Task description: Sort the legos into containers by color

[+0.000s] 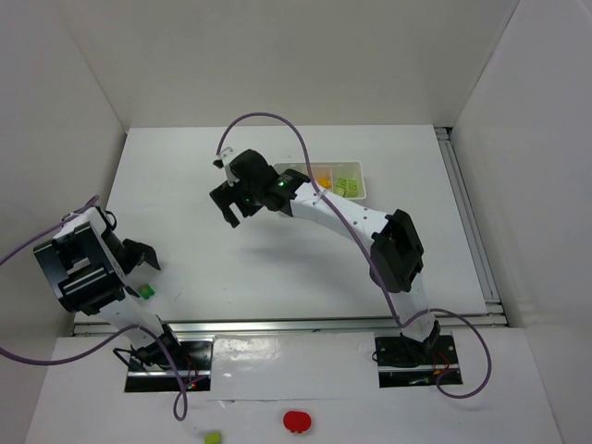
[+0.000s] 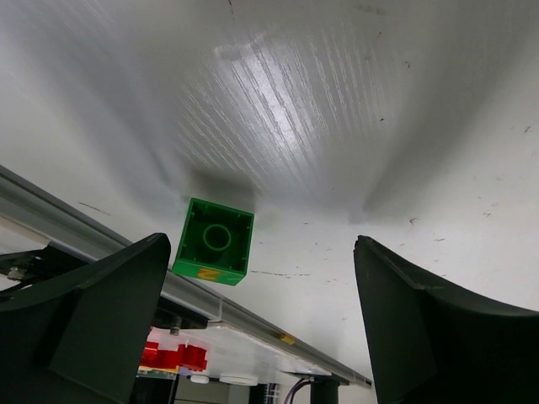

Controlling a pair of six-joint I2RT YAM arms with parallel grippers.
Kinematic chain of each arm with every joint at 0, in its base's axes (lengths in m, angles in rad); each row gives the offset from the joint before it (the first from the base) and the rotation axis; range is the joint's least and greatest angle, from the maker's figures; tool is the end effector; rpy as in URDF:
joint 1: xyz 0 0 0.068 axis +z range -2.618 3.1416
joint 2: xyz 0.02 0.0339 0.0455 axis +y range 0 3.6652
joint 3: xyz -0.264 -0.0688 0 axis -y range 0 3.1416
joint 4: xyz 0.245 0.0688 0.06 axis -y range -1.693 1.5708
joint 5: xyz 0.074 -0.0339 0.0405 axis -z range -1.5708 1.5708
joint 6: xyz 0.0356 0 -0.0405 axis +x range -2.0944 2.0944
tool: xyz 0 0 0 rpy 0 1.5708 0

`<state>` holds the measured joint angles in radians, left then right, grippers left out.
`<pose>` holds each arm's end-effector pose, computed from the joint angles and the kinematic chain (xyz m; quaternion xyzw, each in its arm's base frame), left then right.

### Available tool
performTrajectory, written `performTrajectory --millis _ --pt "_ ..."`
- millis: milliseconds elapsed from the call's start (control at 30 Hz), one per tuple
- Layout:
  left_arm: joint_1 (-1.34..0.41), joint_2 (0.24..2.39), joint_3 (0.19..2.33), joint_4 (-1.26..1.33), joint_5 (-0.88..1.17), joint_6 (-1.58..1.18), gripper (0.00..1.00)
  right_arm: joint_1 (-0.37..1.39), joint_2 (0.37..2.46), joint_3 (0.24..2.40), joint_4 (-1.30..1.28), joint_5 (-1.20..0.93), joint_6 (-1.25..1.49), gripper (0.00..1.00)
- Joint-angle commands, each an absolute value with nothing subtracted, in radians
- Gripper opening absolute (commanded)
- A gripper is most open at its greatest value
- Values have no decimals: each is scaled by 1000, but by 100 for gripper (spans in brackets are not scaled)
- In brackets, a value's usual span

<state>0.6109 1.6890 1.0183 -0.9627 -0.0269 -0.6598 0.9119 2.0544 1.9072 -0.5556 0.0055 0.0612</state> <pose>0.2235 0.1577 0.1610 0.5928 -0.8046 -0.0142 0.0310 0.2925 0.3774 0.2998 -0.3733 0.8269 0.1944 0.3729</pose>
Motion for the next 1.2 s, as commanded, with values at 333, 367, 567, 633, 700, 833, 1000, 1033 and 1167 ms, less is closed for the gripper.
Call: performTrajectory --millis 333,367,567,633,700,833,1000,1033,1167 --pt "614 1724 994 -992 49 -663 95 908 2069 1963 -563 25 51 96" --pt "614 1733 994 -992 49 -663 93 908 2069 1973 -563 25 51 96" --pt "614 1715 994 -992 48 -663 84 908 2069 1973 -563 25 51 96" --pt "614 1715 994 -983 58 -654 80 908 2069 1973 -563 25 51 96" --pt "614 1715 994 -983 70 -653 77 908 2069 1973 -563 25 51 96" --pt "614 1706 985 -974 98 -641 69 908 2079 1973 -563 25 51 96" --pt "583 1675 1003 -965 118 -641 48 908 2079 1973 -563 25 51 96" --pt "572 1675 1003 -965 118 -641 47 908 2079 1973 -563 25 51 96" --pt "529 1666 1022 -965 127 -660 47 908 2079 1973 -563 34 51 96"
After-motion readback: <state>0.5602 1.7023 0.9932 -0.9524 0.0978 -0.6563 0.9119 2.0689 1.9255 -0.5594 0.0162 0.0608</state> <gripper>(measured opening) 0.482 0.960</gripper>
